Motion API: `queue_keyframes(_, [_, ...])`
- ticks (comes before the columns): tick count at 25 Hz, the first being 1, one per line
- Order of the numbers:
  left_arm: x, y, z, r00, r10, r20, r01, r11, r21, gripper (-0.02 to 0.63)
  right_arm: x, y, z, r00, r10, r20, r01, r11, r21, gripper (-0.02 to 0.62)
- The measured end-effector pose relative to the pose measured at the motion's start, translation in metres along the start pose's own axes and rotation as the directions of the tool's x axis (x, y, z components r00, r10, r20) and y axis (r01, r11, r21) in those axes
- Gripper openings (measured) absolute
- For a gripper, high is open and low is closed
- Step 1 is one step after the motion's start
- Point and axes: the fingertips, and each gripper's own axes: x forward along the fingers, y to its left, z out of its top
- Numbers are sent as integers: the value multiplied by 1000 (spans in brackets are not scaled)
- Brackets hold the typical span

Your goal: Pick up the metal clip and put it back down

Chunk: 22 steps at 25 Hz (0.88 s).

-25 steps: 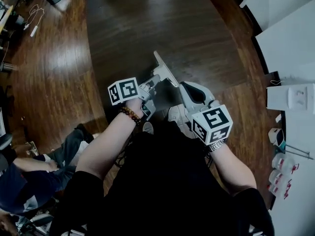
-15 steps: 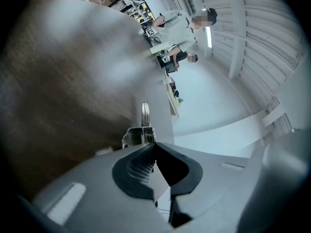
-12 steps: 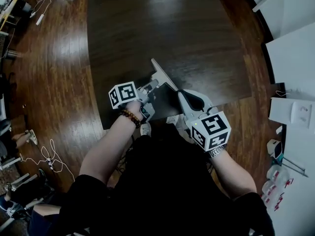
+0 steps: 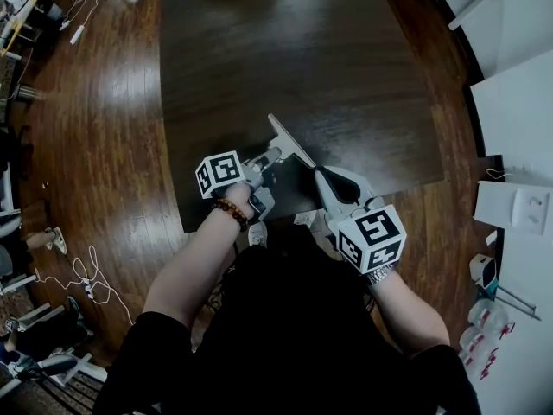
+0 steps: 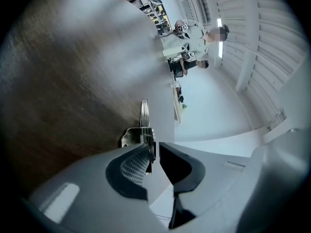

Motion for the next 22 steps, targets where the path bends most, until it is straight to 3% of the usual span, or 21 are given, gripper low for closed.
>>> queue_keyframes(2, [-2,1,0,1000,18,1,-18,1000,20,117,-1,1,2,1000,-5,7,5,1000,2,-8])
queue_keyframes(5, [-8,2,-1,999,54,1,-54,997,63,149,-3,3,4,1000,-10,17,10,1000,2,-9])
queue_keyframes(9, [-29,-3,5,995,98,25,-101,979,176,138,-1,14,8,1000,-14,28,14,1000,-7,-8])
queue_keyframes(13, [-55,-27,6,994,100,44,-110,929,355,62,2,34,11,999,-6,43,7,1000,-25,-9])
queue_keyframes(16, [-79,-48,6,992,109,60,-124,850,512,15,5,52,15,998,-3,58,5,999,-40,-9])
queue_keyframes(19, [-102,-69,2,991,120,65,-132,729,672,15,6,70,19,997,-6,77,10,999,-52,-8])
queue_keyframes(22, [-119,-93,-10,995,95,40,-91,623,777,15,4,86,21,995,-17,98,22,998,-52,-9])
